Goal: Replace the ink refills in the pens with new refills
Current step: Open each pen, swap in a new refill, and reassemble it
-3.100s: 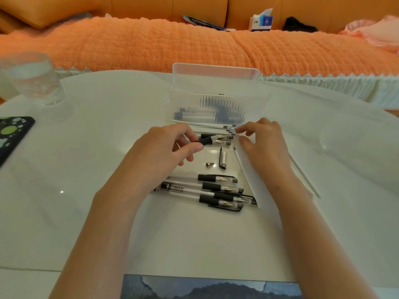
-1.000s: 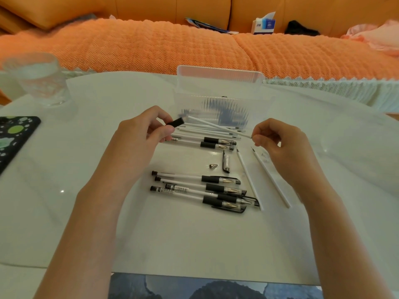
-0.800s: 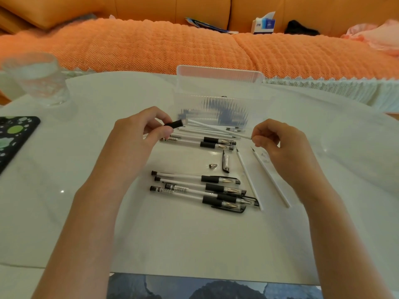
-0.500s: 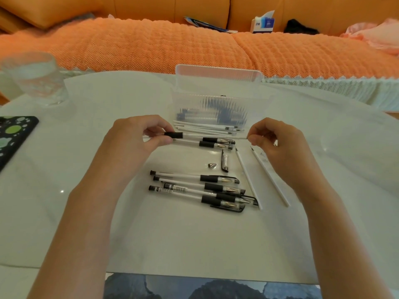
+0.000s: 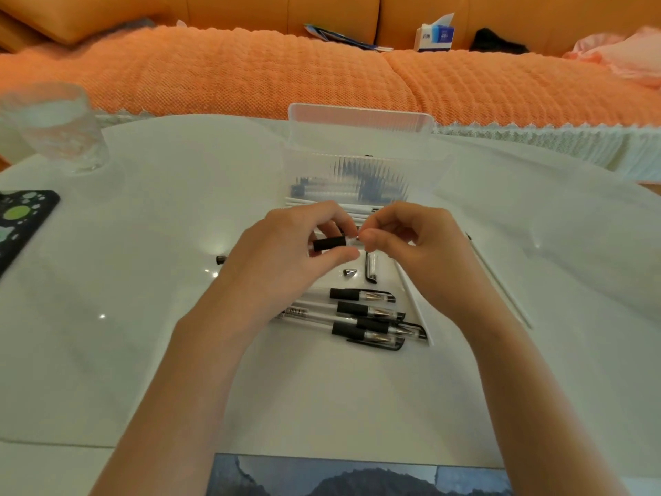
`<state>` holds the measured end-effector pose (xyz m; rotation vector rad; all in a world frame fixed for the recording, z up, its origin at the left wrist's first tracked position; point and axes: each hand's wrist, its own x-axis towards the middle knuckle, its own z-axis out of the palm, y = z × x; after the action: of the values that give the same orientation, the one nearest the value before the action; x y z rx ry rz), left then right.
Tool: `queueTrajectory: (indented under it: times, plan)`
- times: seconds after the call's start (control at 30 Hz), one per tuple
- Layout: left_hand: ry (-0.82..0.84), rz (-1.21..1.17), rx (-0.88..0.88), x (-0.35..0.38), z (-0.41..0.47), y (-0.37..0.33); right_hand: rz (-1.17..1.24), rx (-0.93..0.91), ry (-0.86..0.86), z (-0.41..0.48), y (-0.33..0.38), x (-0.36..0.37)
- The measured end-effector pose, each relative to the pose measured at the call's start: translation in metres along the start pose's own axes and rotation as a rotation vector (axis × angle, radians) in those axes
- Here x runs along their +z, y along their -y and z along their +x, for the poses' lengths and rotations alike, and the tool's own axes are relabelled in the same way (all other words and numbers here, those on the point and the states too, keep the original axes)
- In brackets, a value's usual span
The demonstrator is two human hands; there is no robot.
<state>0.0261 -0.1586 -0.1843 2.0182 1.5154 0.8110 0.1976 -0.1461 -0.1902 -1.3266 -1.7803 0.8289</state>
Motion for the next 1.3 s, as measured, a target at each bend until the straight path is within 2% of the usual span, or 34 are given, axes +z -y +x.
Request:
queueTrajectory:
  times: [0.13, 0.27, 0.4, 0.6, 0.7, 0.83, 0.97, 1.17, 1.3]
  plan:
    - [-0.052, 0.038, 0.010, 0.001, 0.000, -0.003, 0.064, 0.012, -0.001, 0.000, 0.000, 0.001]
    - [-0.036, 0.072, 0.006, 0.000, -0.001, -0.003, -0.032, 0.023, 0.041, 0.000, -0.002, 0.000]
    - [-0.023, 0.038, -0.009, 0.001, 0.000, -0.003, -0.013, -0.004, 0.046, 0.000, 0.001, -0.003]
    - [-0.004, 0.007, -0.056, -0.004, 0.000, 0.005, 0.009, -0.007, -0.078, 0.000, -0.004, -0.012]
    - [-0.001, 0.016, -0.090, -0.006, 0.000, 0.009, -0.108, 0.035, -0.112, 0.000, -0.011, -0.022]
    - [-0.029, 0.015, -0.103, -0.005, 0.001, 0.011, -0.343, 0.144, -0.066, 0.000, -0.026, -0.026]
    - [0.006, 0.008, -0.114, -0.006, 0.001, 0.012, -0.443, 0.187, -0.024, 0.000, -0.031, -0.026]
    - [0.007, -0.017, -0.120, -0.007, 0.000, 0.014, -0.383, 0.085, -0.072, 0.002, -0.023, -0.022]
    - [0.004, -0.017, -0.118, -0.007, 0.001, 0.014, -0.353, -0.004, 0.027, 0.001, -0.011, -0.006]
